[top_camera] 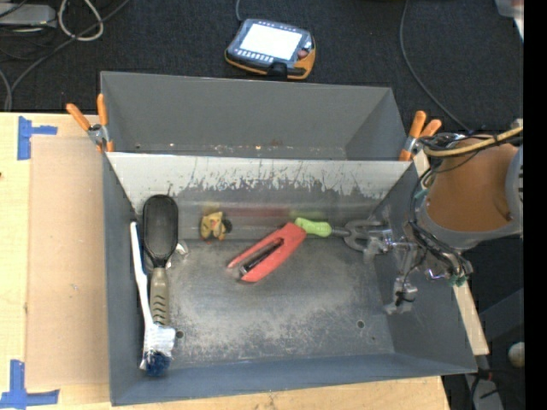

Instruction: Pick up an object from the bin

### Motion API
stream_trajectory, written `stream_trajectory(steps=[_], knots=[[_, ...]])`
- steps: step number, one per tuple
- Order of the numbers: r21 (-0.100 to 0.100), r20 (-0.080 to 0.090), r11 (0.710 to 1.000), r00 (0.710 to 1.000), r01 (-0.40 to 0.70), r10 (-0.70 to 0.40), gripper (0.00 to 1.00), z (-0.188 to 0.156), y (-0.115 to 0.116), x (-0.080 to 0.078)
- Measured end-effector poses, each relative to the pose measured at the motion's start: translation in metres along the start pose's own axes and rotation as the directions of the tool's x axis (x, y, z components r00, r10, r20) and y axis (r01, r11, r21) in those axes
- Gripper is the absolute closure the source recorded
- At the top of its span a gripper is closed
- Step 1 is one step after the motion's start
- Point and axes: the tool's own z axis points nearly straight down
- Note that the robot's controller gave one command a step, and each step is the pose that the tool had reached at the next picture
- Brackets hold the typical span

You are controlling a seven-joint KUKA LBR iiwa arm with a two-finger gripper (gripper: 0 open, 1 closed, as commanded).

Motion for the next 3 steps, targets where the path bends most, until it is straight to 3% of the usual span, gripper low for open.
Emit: stream_trajectory(steps=[1,2,3], knots=[[-0.002,0.02,0.914,0.914,-0.406,0.406,0.0,0.0294,-0.0073,-0.0628],[0.001,0.007,0.943,0.943,-0.333,0.333,1.0,0.0284,-0.0135,-0.06],[0.001,0.007,0.943,0.943,-0.333,0.333,1.0,0.0284,-0.0134,-0.06]])
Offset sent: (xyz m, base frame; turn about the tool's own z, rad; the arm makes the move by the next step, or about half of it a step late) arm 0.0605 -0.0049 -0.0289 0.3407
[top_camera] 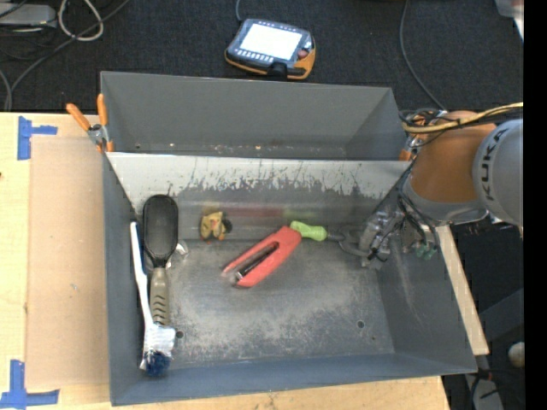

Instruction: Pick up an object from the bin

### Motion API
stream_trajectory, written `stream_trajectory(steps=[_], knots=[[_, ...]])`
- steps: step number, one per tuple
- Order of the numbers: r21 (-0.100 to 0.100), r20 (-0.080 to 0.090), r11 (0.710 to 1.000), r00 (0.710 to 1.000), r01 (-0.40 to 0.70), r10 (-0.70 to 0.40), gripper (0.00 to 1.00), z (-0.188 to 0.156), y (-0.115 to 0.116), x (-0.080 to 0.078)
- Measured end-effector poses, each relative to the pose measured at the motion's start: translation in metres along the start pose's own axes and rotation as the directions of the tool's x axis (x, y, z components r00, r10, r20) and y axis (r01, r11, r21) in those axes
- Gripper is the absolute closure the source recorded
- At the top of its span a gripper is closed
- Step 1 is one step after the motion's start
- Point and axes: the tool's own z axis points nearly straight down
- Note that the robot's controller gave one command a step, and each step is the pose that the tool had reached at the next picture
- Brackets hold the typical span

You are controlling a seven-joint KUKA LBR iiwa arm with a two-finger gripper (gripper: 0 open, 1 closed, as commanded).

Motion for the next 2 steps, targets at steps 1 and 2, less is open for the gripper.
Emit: stream_trajectory(steps=[1,2], knots=[[-0.001,-0.012,1.0,1.0,0.0,0.0,1.0,-0.015,0.0,0.004],[-0.001,0.002,1.0,1.0,0.0,0.0,1.0,-0.052,0.0,0.0]])
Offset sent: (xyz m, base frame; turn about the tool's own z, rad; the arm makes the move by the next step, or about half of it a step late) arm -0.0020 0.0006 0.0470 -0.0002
